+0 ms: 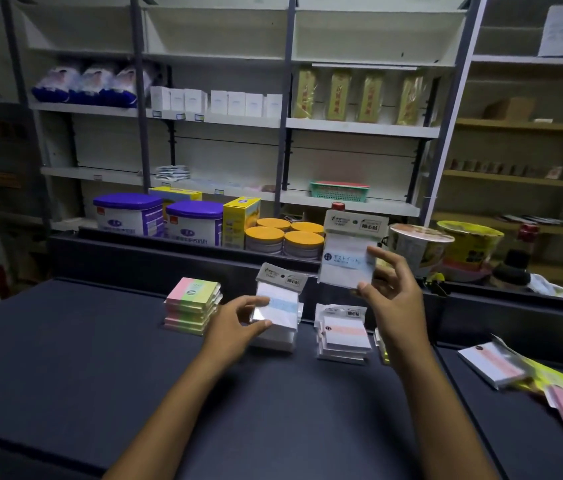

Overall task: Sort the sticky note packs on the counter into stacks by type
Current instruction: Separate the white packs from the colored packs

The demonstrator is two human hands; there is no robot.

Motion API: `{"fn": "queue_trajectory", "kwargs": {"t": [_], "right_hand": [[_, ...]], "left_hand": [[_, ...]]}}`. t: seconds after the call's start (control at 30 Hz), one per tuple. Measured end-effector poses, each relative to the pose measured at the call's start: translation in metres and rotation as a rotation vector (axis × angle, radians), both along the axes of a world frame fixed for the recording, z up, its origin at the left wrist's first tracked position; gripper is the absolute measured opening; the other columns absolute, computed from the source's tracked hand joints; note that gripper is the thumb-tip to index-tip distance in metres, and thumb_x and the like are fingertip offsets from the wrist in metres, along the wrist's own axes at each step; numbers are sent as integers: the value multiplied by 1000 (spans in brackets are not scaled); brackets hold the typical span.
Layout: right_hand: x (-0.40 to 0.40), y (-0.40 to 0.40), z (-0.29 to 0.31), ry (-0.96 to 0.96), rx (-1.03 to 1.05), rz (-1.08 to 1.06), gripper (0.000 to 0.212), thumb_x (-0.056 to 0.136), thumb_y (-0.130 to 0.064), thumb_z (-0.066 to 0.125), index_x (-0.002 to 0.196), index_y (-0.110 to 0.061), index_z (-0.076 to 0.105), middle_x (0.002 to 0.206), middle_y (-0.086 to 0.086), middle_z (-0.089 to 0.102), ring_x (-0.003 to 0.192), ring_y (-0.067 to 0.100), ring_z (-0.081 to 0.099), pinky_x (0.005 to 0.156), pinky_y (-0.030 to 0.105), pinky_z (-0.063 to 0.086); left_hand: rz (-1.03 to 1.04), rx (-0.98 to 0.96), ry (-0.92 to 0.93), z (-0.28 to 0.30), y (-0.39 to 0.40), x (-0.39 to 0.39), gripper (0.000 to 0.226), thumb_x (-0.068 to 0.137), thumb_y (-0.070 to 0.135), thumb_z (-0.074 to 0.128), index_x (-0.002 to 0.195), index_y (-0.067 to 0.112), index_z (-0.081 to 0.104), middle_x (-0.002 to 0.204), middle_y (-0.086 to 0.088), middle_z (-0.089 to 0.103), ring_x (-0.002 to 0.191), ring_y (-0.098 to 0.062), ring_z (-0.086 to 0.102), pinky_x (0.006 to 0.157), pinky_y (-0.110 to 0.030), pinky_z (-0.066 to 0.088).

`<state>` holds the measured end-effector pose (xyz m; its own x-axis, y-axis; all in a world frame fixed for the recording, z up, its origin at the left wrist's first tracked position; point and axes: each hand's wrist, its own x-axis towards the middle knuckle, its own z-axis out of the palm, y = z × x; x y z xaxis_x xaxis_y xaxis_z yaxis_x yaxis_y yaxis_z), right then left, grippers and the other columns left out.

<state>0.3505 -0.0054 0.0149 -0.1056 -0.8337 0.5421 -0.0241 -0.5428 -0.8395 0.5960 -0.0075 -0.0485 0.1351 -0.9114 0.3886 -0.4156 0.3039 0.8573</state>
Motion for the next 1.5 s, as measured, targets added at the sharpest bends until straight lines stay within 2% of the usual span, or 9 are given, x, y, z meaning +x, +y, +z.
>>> {"fn": "queue_trajectory", "kwargs": {"t": [0.13, 0.37, 0.57, 0.77, 0.93, 1.1, 1.27, 1.4, 1.5], "right_hand": [[1, -14, 10, -25, -16, 5, 54, 91, 9, 60, 127, -31, 60, 119, -3, 65, 104, 9, 69, 78, 23, 59], [4, -26, 6, -32, -12, 0, 54, 90, 8, 61, 127, -31, 60, 122, 2, 65, 105, 11, 69, 79, 24, 59], [11, -30, 2, 28, -14, 18, 54, 90, 8, 61, 126, -33, 59, 122, 3, 64, 105, 15, 69, 77, 25, 59], [15, -29, -3, 29, 12, 41, 53, 91, 7, 60, 125, -33, 59, 120, 3, 64, 105, 13, 69, 79, 28, 60], [16, -32, -6, 42, 40, 31, 52, 91, 7, 62, 125, -33, 60, 119, 5, 64, 105, 15, 68, 75, 25, 60], [24, -36, -13, 97, 71, 4, 50, 89, 4, 66, 125, -30, 61, 114, -1, 65, 94, -1, 68, 71, 18, 58], [38, -43, -29, 228, 166, 31, 46, 88, -3, 71, 125, -29, 61, 119, -2, 67, 101, 13, 67, 83, 34, 60], [56, -47, -45, 334, 238, 64, 45, 84, -7, 76, 122, -26, 62, 114, 1, 67, 100, 16, 66, 88, 31, 57], [66, -50, -53, 400, 254, 60, 43, 83, -9, 77, 122, -22, 64, 105, -1, 65, 89, 10, 61, 79, 17, 51]], "left_hand": [[-4, 63, -12, -9, -11, -2, 36, 80, 6, 78, 114, 17, 71, 115, 3, 70, 106, -12, 61, 84, -9, 43], [4, 129, -148, -19, -17, 1, 30, 86, 16, 74, 114, 25, 68, 115, -2, 67, 106, -12, 58, 96, -26, 45], [55, 86, -459, -25, -18, 2, 27, 96, 31, 59, 122, 31, 59, 121, 5, 50, 123, -13, 36, 105, -27, 36], [78, 78, -608, -24, -16, 2, 28, 97, 40, 55, 124, 34, 55, 120, 7, 39, 122, -13, 34, 100, -29, 40], [189, -92, -709, -3, -22, 13, 29, 94, 53, 51, 116, 36, 58, 112, 13, 49, 104, -8, 51, 79, -27, 46], [359, -268, -797, 16, -32, 29, 26, 87, 51, 62, 102, 29, 66, 99, 8, 61, 92, -13, 57, 70, -27, 47], [364, -270, -772, 8, -32, 33, 20, 85, 45, 67, 95, 28, 68, 93, 8, 61, 90, -13, 57, 72, -28, 46], [372, -266, -735, 6, -28, 40, 13, 86, 37, 68, 93, 25, 68, 93, 7, 60, 89, -15, 57, 74, -29, 46], [372, -260, -724, 5, -24, 41, 9, 87, 33, 68, 90, 25, 67, 91, 7, 59, 87, -14, 56, 71, -27, 45]]}}
